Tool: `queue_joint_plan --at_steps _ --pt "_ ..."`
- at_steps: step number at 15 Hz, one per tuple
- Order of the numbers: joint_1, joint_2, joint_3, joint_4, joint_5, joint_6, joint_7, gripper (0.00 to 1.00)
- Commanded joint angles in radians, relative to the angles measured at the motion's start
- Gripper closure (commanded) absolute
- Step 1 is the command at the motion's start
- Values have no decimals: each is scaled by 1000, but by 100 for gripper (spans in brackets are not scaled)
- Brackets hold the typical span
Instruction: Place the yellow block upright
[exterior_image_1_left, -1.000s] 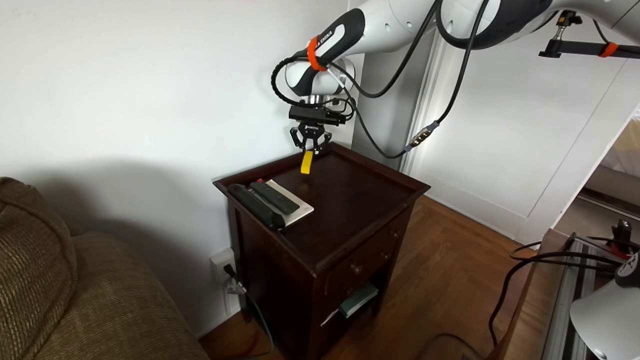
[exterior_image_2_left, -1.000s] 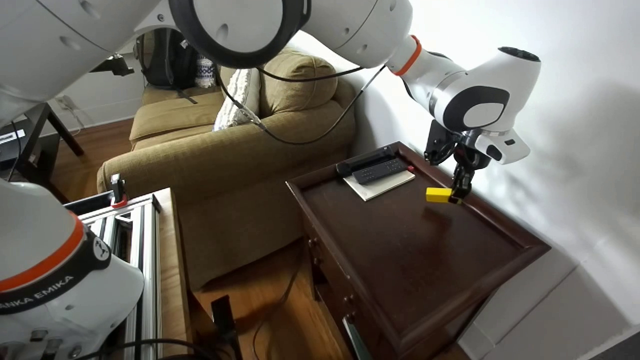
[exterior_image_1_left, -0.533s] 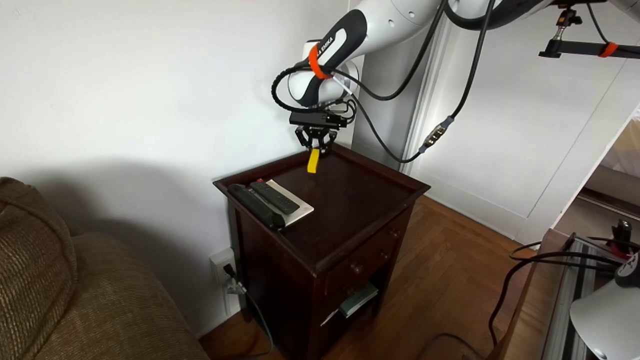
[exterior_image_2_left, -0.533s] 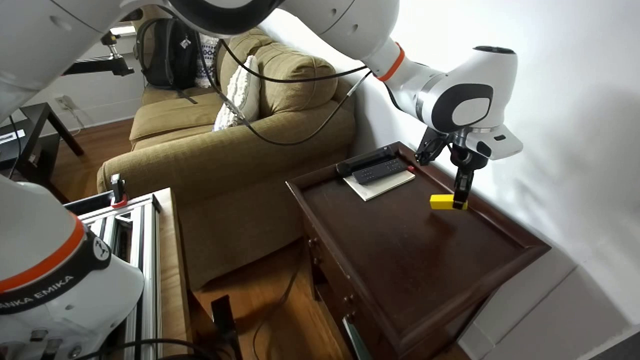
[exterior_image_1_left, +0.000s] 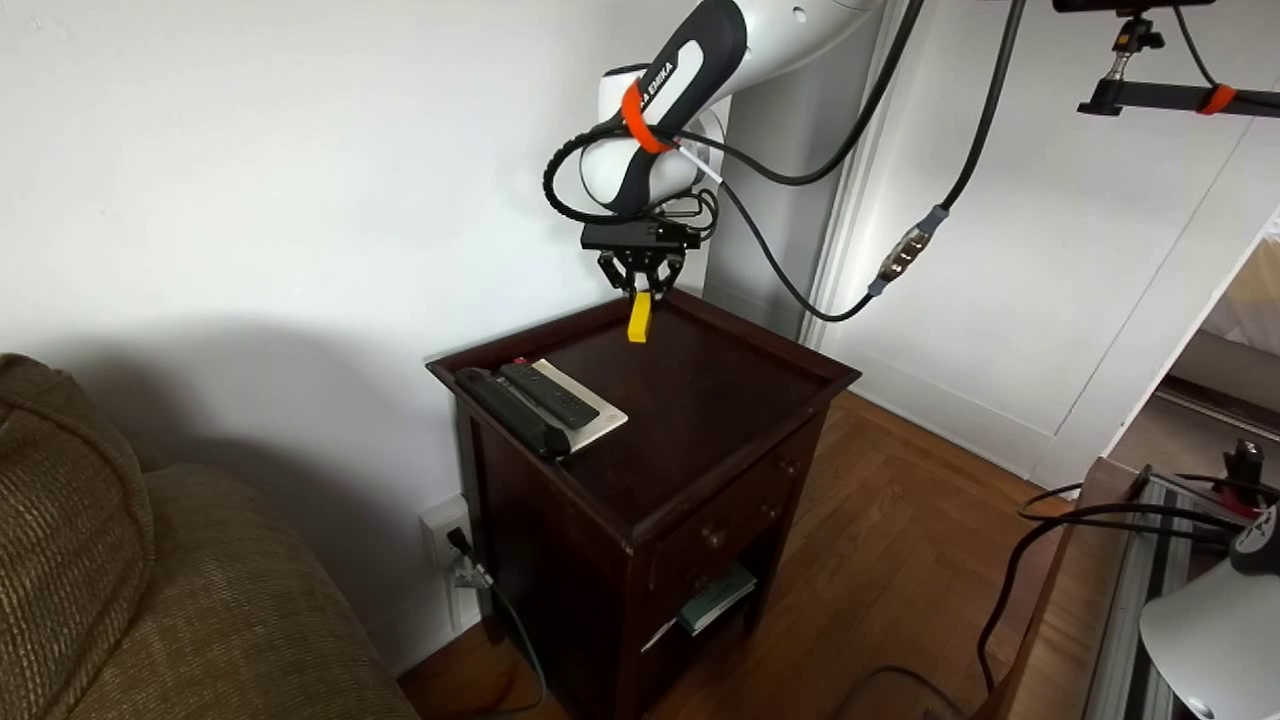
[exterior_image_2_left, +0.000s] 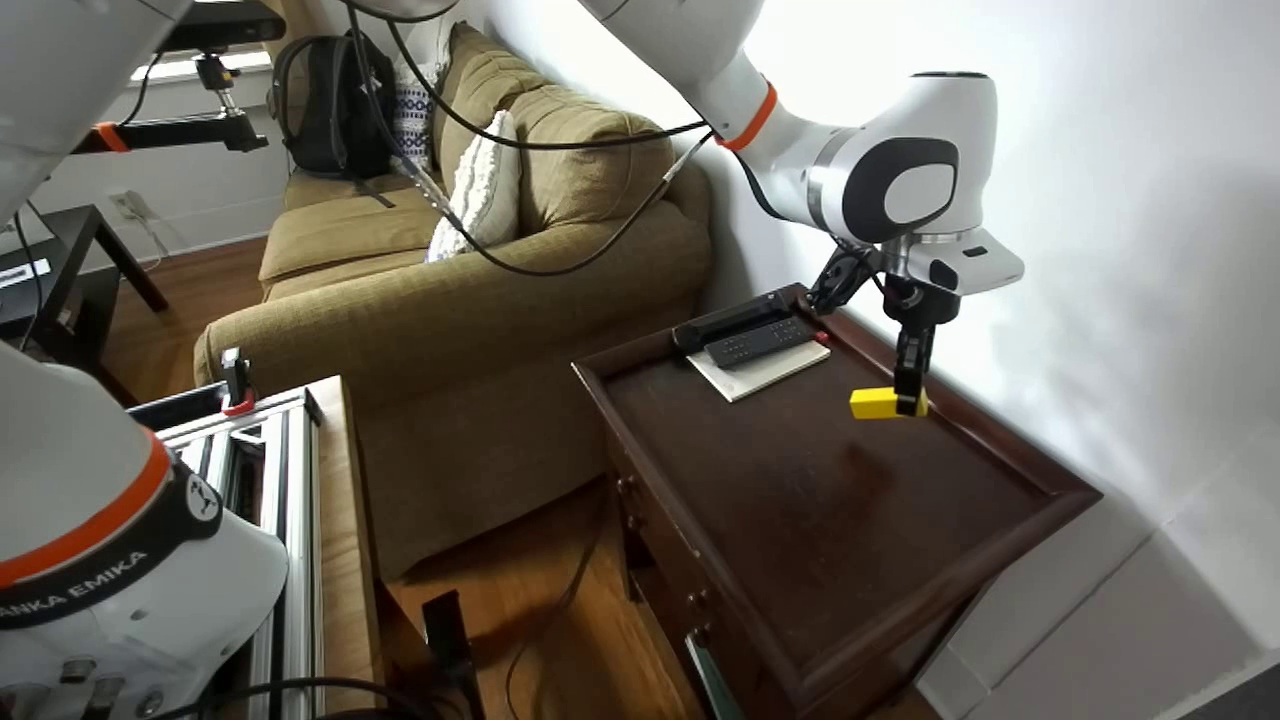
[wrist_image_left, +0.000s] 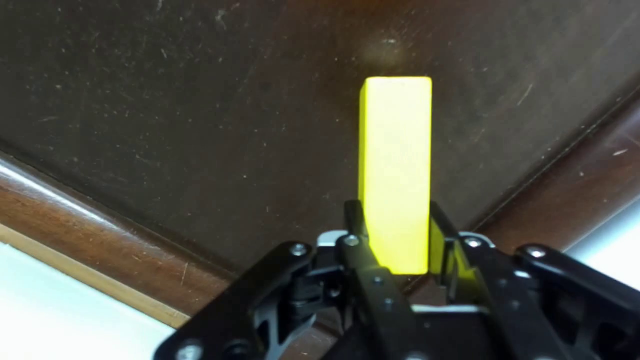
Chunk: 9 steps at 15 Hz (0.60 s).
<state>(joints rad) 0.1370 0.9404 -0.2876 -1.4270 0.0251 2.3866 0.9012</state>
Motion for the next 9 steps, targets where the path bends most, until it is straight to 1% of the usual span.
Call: queue_joint_plan --at_steps 1,5,6,9 --pt "-16 -8 20 -4 -24 -3 11 69" --pt "-16 -16 20 -16 -25 -3 11 69" --pt "17 -8 -12 -19 -55 12 48 92" --pt "60 5 -53 -18 -119 26 136 92"
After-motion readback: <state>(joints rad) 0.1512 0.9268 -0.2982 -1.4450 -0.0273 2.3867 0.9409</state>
